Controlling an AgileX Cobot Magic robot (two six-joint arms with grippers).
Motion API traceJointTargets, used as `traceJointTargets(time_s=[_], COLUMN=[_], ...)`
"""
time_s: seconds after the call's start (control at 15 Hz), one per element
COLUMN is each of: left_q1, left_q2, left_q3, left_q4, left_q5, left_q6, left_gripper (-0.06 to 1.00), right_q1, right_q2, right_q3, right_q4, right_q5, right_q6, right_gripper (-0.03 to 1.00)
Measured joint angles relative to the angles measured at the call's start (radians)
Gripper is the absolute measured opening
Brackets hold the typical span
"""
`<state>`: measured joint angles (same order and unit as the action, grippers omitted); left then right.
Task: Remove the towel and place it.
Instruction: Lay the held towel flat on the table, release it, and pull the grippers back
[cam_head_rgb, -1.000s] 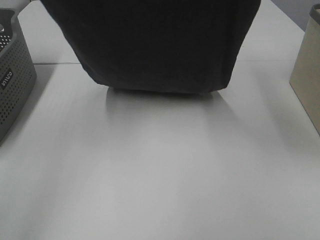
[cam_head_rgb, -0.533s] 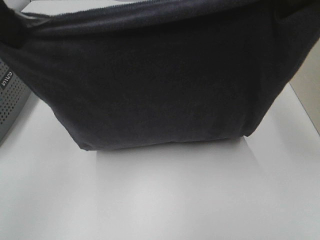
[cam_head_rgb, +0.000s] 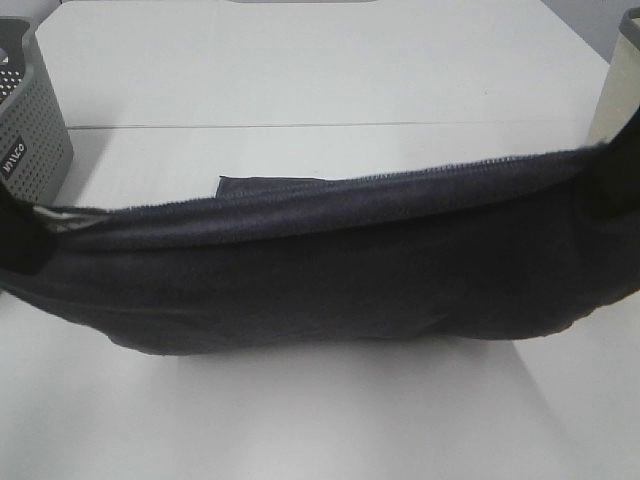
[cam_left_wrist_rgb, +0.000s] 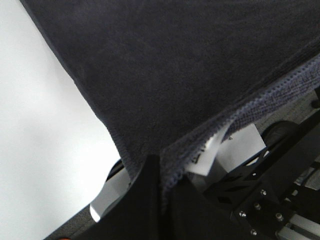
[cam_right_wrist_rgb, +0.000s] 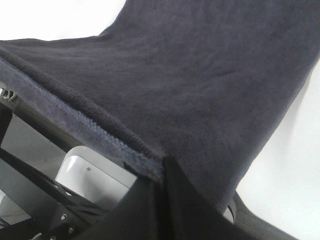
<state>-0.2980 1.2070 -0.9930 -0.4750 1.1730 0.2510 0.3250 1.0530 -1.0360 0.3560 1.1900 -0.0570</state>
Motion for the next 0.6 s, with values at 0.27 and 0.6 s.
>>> traceJointTargets(time_s=[0.27, 0.6], left_q1=[-0.003, -0.123], left_q2=[0.000, 0.035], left_q3=[0.126, 0.226], left_q4=[-0.051, -0.046], left_q5=[0.000, -0.008], left_q6=[0.021, 0.007], left_gripper=[0.00, 0.00], right_q1=[0.000, 0.000], right_q2=[-0.002, -0.009], right_q3=[0.162, 0.340], right_q4=[0.020, 0.030], right_q5=[-0.005, -0.008], right_q6=[0.001, 0.001], right_gripper=[0.01, 0.01])
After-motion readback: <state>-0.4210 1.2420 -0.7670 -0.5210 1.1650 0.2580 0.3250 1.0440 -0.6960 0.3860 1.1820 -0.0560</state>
